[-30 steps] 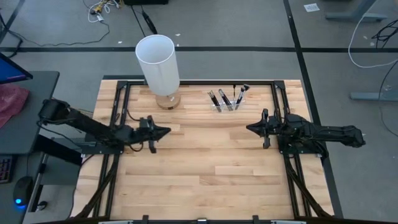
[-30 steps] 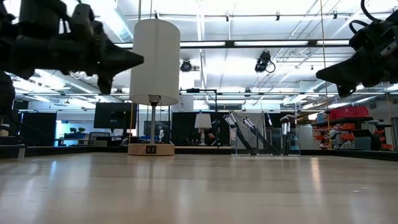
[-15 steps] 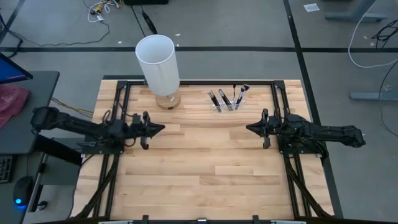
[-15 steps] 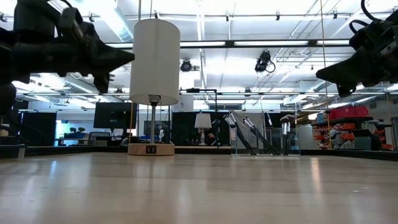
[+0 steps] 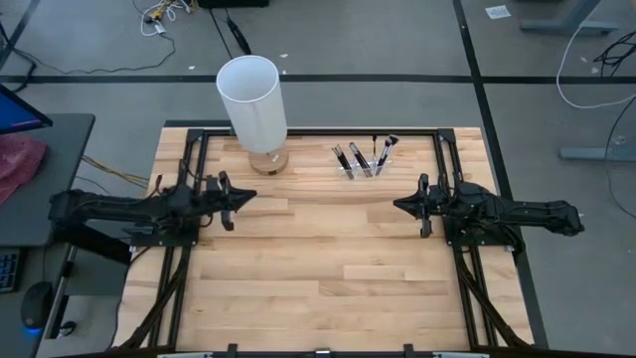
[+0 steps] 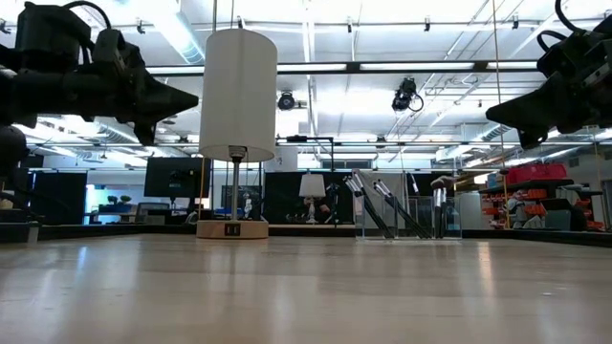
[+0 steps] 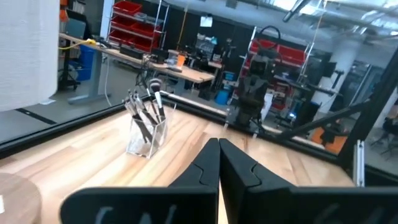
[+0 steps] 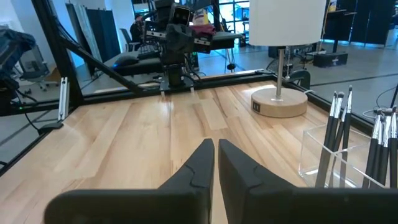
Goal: Sort items
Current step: Return to Home Position
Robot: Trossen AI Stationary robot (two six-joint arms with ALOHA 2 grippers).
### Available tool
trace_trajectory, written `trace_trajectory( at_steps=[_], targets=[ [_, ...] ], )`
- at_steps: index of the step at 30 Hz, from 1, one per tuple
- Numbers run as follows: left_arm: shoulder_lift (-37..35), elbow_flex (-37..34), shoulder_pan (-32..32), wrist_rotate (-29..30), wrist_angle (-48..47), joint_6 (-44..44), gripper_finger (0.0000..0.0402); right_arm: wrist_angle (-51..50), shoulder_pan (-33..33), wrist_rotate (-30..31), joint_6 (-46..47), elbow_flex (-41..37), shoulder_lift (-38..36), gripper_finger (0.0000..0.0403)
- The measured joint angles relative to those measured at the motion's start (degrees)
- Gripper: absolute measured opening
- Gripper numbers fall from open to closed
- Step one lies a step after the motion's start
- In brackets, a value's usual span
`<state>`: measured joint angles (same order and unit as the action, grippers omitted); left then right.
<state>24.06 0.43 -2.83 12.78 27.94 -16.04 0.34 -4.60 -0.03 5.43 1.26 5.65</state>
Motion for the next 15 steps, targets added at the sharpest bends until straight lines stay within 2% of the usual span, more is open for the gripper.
trace_trajectory(
  at_steps=[6, 15],
  targets=[
    [-8.7, 0.0, 0.2, -0.8, -11.6, 2.1, 0.0001, 0.0, 0.0, 0.0, 0.0, 0.0, 0.0, 0.0027],
    [-21.9, 0.0, 0.2, -9.6, -23.5, 5.0, 0.0001, 0.0, 0.0, 0.0, 0.0, 0.0, 0.0, 0.0027]
  ],
)
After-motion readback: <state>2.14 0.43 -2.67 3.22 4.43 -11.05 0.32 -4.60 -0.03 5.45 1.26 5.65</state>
